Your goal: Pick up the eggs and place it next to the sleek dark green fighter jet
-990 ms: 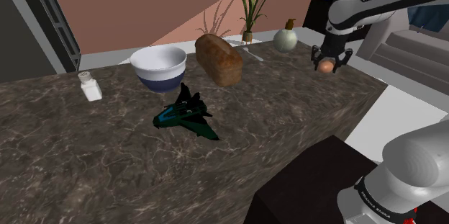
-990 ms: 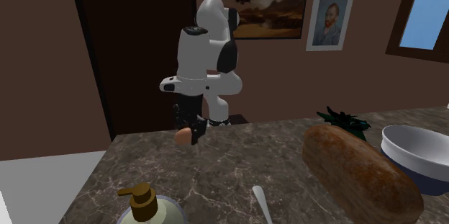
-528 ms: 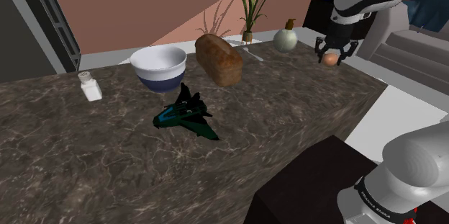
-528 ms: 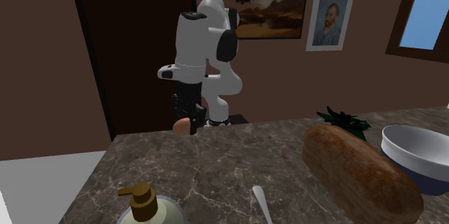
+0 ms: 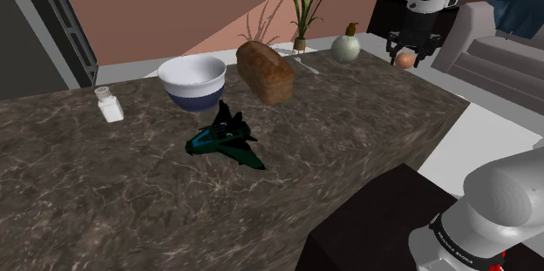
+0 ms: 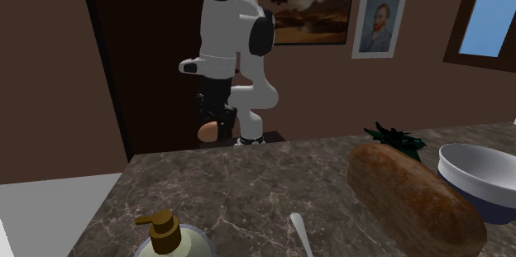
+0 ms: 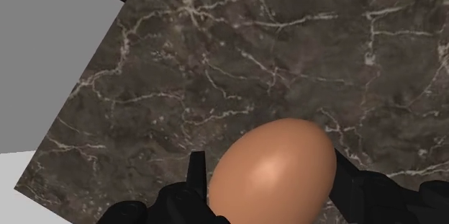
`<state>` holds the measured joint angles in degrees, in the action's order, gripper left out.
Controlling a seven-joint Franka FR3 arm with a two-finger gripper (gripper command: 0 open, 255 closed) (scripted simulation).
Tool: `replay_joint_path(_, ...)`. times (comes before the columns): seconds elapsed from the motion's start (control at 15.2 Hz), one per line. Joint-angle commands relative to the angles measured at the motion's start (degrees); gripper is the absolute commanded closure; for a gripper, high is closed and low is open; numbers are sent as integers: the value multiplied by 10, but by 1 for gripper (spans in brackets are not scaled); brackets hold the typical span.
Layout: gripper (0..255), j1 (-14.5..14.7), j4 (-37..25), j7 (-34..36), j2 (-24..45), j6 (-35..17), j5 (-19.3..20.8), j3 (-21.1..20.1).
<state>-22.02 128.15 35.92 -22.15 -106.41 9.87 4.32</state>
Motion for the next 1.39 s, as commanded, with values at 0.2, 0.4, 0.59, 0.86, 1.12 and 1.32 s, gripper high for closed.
replay_joint_path(0.2,255,1,-38,-5,-2,39,-2,-2)
replay_joint_path(0.4,255,1,-61,-7,-1,62,-3,-3)
replay_joint_path(0.59,255,1,-80,-10,0,79,-4,-3)
replay_joint_path(0.86,255,21,-50,42,-35,93,-19,-41)
replay_joint_path(1.12,255,41,-31,93,-62,106,-38,-81)
replay_joint_path(1.32,255,56,-23,132,-75,116,-56,-112)
